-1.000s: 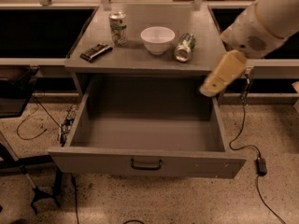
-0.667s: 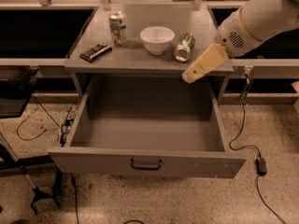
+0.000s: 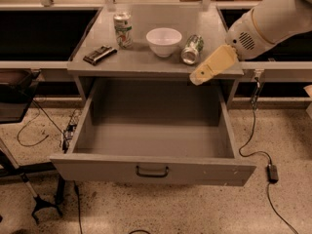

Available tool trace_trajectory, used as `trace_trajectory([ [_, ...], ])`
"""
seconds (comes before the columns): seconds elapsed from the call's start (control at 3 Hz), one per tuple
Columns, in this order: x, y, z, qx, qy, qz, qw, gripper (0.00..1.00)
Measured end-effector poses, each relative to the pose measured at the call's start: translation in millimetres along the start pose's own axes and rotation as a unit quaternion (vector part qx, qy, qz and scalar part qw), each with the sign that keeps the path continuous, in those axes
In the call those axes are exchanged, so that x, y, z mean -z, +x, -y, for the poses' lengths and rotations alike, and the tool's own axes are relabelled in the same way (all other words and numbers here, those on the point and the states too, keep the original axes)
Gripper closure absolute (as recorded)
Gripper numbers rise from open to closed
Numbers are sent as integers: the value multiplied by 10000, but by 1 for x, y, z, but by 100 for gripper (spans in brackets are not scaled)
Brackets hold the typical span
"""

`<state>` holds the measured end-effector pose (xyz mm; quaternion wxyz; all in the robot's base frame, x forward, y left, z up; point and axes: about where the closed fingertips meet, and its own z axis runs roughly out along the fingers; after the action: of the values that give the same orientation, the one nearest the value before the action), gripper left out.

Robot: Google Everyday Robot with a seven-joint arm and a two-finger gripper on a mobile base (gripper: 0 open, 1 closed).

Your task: Place green can into top drawer

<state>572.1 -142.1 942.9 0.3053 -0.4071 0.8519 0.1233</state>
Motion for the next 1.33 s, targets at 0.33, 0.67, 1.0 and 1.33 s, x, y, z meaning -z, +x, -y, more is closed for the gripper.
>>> trace_trajectory([
  [0.33, -1, 2, 3, -302, 178, -22, 9994, 0],
  [0.67, -21, -1, 23, -792, 584, -145, 9950, 0],
  [1.0, -42, 0, 51, -1281, 1016, -231, 9863, 0],
  [1.33, -58, 0, 85, -1696, 1487, -280, 9738, 0],
])
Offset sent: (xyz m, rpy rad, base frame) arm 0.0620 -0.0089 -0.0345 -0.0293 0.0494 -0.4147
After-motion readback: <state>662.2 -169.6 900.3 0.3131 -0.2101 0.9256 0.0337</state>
